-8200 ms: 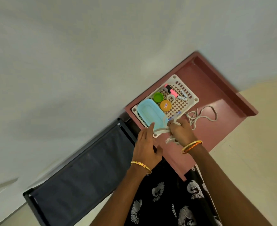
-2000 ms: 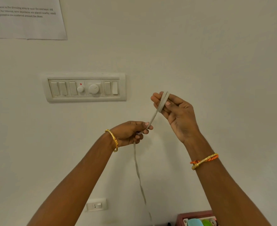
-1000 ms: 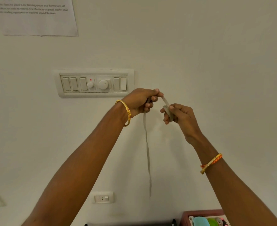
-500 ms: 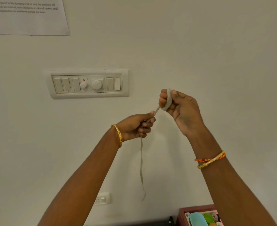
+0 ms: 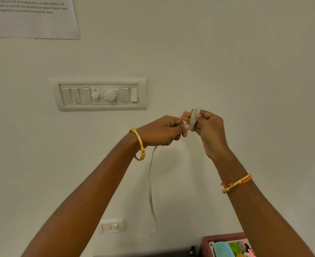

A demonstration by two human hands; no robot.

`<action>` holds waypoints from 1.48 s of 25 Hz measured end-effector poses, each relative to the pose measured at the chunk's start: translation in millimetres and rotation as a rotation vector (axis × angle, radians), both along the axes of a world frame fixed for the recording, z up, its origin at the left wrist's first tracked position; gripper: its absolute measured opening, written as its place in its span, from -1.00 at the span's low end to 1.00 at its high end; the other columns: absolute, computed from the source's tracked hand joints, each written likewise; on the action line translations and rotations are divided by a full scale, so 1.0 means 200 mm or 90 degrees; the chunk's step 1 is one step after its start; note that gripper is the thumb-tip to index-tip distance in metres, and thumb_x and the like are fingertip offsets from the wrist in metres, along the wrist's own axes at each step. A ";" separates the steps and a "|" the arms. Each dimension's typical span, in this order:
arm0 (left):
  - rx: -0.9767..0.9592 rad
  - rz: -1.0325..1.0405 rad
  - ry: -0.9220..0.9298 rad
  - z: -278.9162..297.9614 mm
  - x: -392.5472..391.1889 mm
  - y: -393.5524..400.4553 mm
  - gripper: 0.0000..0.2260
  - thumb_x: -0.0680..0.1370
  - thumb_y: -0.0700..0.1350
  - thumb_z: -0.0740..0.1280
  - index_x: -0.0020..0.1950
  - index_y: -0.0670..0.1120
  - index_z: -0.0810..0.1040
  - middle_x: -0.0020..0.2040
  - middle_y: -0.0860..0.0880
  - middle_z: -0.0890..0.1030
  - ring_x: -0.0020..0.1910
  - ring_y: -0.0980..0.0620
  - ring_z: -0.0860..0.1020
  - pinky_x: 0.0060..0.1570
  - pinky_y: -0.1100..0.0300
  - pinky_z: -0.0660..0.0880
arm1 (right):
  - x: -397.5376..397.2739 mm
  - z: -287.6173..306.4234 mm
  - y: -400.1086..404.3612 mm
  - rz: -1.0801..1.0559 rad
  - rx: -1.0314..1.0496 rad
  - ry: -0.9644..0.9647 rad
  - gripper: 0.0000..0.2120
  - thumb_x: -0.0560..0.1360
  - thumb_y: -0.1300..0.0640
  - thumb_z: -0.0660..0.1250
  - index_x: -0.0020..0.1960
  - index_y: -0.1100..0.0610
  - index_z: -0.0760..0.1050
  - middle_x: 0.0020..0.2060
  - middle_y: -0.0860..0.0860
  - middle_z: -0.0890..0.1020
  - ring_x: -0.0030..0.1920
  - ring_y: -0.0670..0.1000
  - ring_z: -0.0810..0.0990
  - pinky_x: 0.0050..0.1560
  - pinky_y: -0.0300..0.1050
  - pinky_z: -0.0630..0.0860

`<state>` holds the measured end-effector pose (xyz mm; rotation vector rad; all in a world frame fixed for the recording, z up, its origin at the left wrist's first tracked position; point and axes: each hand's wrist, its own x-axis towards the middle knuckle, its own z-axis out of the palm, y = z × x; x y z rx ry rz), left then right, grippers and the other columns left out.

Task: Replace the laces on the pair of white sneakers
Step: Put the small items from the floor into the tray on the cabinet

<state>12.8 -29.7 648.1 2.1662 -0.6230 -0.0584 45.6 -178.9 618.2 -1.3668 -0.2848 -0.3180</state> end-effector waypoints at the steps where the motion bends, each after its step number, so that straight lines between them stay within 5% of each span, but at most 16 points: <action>1: -0.006 0.013 -0.027 0.03 0.01 0.01 -0.74 0.64 -0.05 0.12 -0.18 -0.08 0.48 -0.38 0.02 0.37 -0.48 0.14 0.26 -0.50 0.40 0.26 | 0.00 -0.01 -0.01 -0.007 -0.037 0.001 -0.71 0.59 0.33 0.10 -0.05 0.16 0.58 -0.12 0.04 0.68 -0.08 -0.03 0.67 0.02 -0.19 0.57; 8: 0.019 0.107 -0.179 0.16 0.14 0.08 -0.77 0.58 0.02 0.24 -0.22 -0.04 0.55 -0.38 -0.01 0.38 -0.55 0.20 0.29 -0.48 0.43 0.27 | -0.06 -0.02 -0.02 0.079 -0.176 -0.022 -0.66 0.62 0.19 0.10 -0.14 0.21 0.61 -0.42 0.06 0.57 -0.39 -0.01 0.53 -0.14 -0.08 0.52; 13: -0.105 0.079 0.007 0.00 0.22 0.11 -0.73 0.57 0.06 0.24 -0.18 -0.09 0.55 -0.50 0.11 0.30 -0.54 0.16 0.23 -0.50 0.34 0.24 | -0.09 0.04 -0.03 0.213 -0.021 0.009 -0.67 0.62 0.17 0.08 -0.10 0.28 0.57 -0.49 -0.01 0.43 -0.46 -0.06 0.36 -0.21 -0.14 0.50; 18: -0.226 -0.014 0.202 -0.22 0.19 0.07 -0.71 0.61 0.04 0.14 -0.11 -0.09 0.54 -0.44 0.06 0.20 -0.53 0.16 0.16 -0.51 0.33 0.16 | -0.07 0.07 -0.03 0.258 0.178 0.032 -0.74 0.62 0.20 0.13 0.04 0.34 0.52 -0.31 0.06 0.64 -0.28 -0.03 0.63 -0.06 -0.13 0.60; 22: -0.154 -0.043 0.198 -0.26 0.12 0.02 -0.70 0.63 0.02 0.10 -0.07 -0.10 0.55 -0.44 0.05 0.22 -0.52 0.15 0.18 -0.49 0.32 0.16 | -0.03 0.04 0.00 0.202 0.223 0.025 -0.79 0.60 0.28 0.15 0.09 0.37 0.50 -0.11 0.17 0.68 -0.06 0.10 0.68 0.06 -0.06 0.60; 31: -0.029 -0.006 0.062 -0.09 0.04 0.03 -0.72 0.63 -0.03 0.13 -0.13 -0.10 0.56 -0.51 0.11 0.30 -0.54 0.16 0.22 -0.51 0.36 0.21 | 0.03 -0.10 -0.02 0.002 -0.035 -0.002 -0.79 0.61 0.24 0.17 -0.05 0.14 0.58 -0.15 0.04 0.69 -0.12 -0.03 0.69 0.05 -0.08 0.58; 37: -0.003 0.081 -0.058 0.03 0.14 0.07 -0.72 0.60 0.02 0.20 -0.19 -0.07 0.57 -0.50 0.04 0.31 -0.53 0.12 0.22 -0.47 0.32 0.24 | 0.01 -0.16 -0.04 0.102 -0.197 -0.015 -0.68 0.63 0.15 0.12 -0.14 0.23 0.59 -0.45 0.01 0.54 -0.42 -0.03 0.50 -0.17 -0.02 0.54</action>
